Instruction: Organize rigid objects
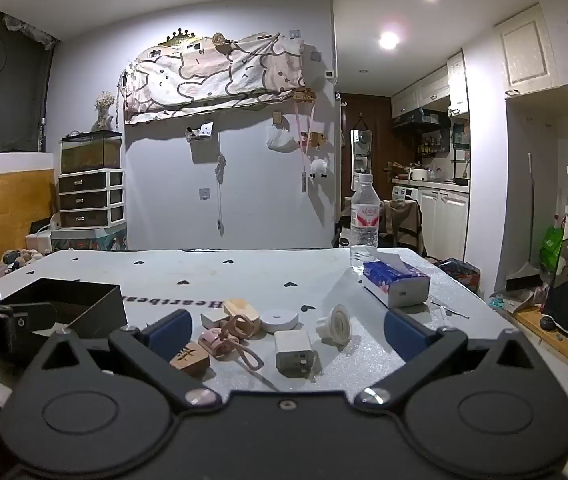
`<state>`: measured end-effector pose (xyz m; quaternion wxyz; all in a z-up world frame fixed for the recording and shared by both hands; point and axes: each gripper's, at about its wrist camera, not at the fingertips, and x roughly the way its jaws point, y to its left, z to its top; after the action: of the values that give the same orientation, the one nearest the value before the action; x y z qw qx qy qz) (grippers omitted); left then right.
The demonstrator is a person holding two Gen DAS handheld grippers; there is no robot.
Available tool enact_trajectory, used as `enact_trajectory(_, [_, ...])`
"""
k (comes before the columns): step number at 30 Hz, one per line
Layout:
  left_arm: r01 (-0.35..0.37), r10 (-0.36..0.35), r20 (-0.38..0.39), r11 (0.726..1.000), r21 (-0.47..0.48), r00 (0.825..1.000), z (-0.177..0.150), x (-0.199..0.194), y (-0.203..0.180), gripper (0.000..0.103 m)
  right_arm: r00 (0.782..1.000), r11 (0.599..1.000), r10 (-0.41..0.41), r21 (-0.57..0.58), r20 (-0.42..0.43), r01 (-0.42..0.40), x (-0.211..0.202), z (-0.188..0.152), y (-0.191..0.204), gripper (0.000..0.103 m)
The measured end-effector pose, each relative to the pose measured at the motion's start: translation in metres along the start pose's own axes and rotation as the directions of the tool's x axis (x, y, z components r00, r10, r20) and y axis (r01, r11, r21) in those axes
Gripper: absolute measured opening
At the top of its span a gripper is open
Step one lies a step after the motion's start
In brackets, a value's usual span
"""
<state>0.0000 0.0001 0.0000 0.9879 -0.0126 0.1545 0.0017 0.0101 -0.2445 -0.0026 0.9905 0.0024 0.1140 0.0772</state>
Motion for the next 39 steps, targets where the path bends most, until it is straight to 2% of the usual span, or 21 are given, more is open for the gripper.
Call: enact_trajectory(39, [-0.001, 0.001, -0.008, 1.000, -0.002, 1.000, 0.0001, 0.0000, 0.0003, 0.103, 1.000, 1.000, 0.000, 0.000, -0.004, 0.000, -0.0005, 0.0003, -0.0013, 0.103])
